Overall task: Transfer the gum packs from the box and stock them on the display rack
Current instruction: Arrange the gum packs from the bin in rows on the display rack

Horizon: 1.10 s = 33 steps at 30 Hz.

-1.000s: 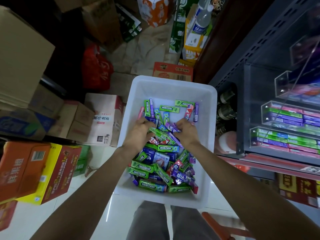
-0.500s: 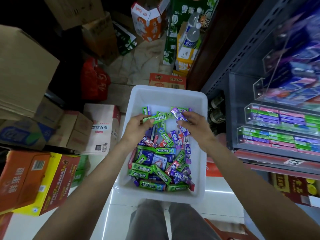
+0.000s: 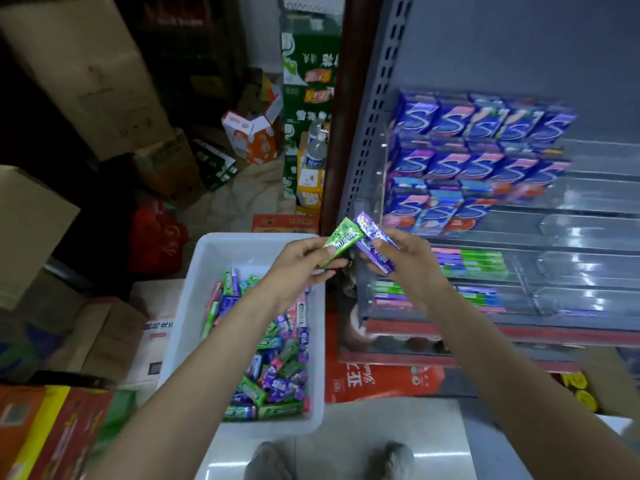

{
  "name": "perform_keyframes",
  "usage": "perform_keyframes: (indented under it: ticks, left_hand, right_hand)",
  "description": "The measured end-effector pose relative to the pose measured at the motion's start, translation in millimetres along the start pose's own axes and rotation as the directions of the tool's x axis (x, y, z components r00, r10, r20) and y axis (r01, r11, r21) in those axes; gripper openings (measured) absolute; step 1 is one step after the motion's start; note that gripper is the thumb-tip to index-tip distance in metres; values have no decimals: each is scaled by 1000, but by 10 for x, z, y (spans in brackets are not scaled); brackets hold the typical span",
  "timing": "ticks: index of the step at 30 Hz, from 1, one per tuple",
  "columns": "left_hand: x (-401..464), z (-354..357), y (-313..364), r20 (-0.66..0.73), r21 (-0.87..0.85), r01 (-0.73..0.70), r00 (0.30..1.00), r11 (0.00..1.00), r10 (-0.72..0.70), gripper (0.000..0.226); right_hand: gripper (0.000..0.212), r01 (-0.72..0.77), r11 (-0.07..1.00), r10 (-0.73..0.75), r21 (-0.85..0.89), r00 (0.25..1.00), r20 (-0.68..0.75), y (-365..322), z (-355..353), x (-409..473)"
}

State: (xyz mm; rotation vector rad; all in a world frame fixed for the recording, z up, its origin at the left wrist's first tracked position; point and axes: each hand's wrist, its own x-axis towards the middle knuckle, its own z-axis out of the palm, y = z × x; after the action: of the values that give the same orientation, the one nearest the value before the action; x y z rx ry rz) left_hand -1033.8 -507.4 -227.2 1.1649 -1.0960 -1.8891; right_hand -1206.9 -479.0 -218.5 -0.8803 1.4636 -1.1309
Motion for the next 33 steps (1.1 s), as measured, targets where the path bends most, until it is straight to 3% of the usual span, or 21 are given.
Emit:
perform_keyframes:
  ticks: [6, 14, 20, 23, 27, 33]
  left_hand:
    - [65, 1063, -31, -14, 59, 44, 999, 997, -44, 15]
    - [29, 1874, -157, -83, 301, -74, 991, 951, 104, 18]
    - [47, 2130, -183, -122, 189, -60, 989, 980, 84, 5]
    - [80, 2227, -220, -62, 130, -6, 998, 992, 14, 5]
    - [106, 2411, -260, 10, 109, 80, 997, 991, -81, 8]
    - [215, 2776, -297, 53, 107, 110, 992, 988, -116, 6]
  right_hand:
    - [13, 60, 998, -59, -8, 998, 26, -147, -964, -233]
    - [10, 38, 999, -38, -35, 999, 15, -226, -1691, -460]
    - [13, -2, 1000, 3, 24, 999, -47, -186, -1931, -585]
    - [22, -40, 995, 47, 91, 995, -83, -157, -2034, -671]
    - [16, -94, 973, 117, 209, 988, -98, -82, -2234, -765]
    - [18, -104, 970, 131, 221, 985, -113, -64, -2612, -751]
